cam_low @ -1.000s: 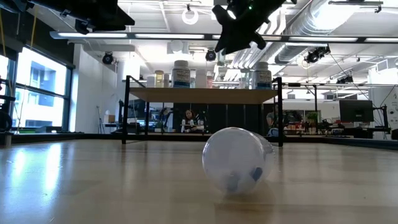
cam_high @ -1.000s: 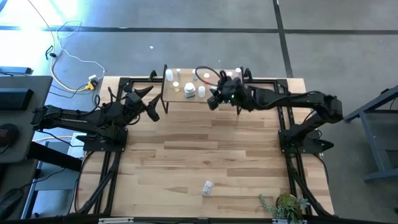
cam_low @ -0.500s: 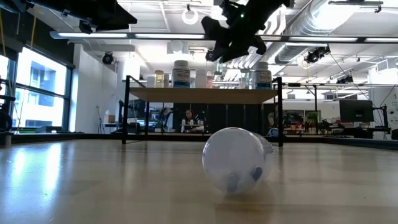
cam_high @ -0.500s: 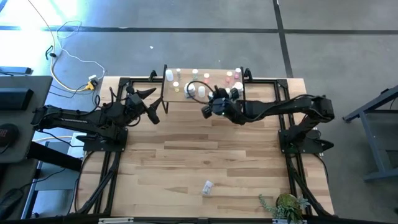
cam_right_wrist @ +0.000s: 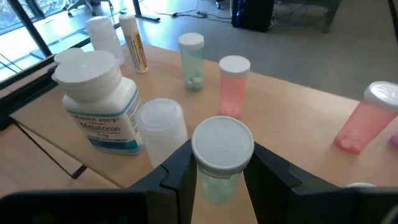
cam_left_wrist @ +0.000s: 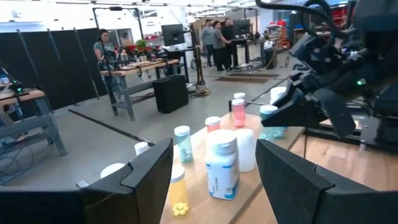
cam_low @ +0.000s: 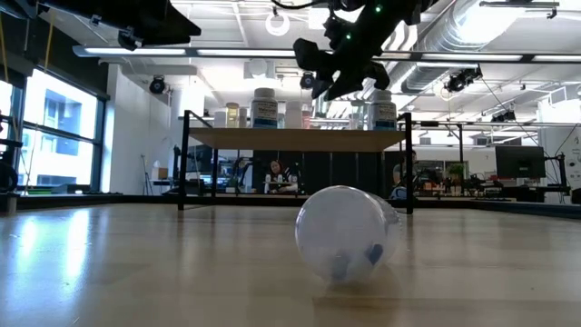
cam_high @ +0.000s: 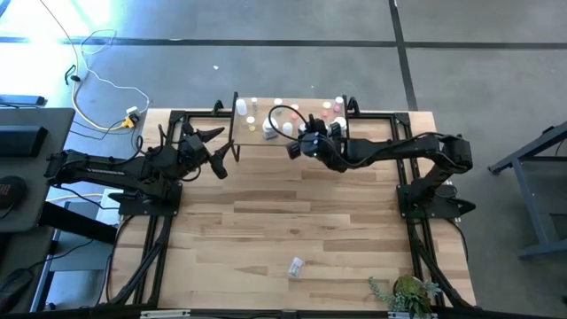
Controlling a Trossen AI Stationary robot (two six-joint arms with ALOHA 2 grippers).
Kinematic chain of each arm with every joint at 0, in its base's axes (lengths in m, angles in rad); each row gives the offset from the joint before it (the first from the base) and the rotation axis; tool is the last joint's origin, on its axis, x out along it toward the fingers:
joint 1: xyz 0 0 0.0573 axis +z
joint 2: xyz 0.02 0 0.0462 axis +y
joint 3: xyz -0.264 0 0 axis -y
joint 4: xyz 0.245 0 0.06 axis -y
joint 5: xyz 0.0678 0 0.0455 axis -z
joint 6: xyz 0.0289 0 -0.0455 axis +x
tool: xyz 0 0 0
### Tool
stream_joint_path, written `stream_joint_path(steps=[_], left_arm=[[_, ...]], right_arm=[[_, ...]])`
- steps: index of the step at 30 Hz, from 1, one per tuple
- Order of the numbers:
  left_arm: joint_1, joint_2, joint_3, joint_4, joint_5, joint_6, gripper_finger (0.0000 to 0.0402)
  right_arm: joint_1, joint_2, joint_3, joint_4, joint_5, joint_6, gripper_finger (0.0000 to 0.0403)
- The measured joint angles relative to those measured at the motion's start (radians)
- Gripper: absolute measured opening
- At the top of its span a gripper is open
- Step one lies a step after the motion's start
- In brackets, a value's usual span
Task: Pick and place medicine bottles onto shelf by color
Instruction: Put the blue pill bottle on the shelf
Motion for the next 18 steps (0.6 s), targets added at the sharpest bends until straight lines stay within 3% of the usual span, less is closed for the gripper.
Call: stream_joint_path(steps=[18], left_arm=[[0.0,0.0,0.0,0.0,0.003,0.0,0.022]], right_arm=[[-0.002,0.013,0.0,-0.076,-0.019,0.004,0.0112]])
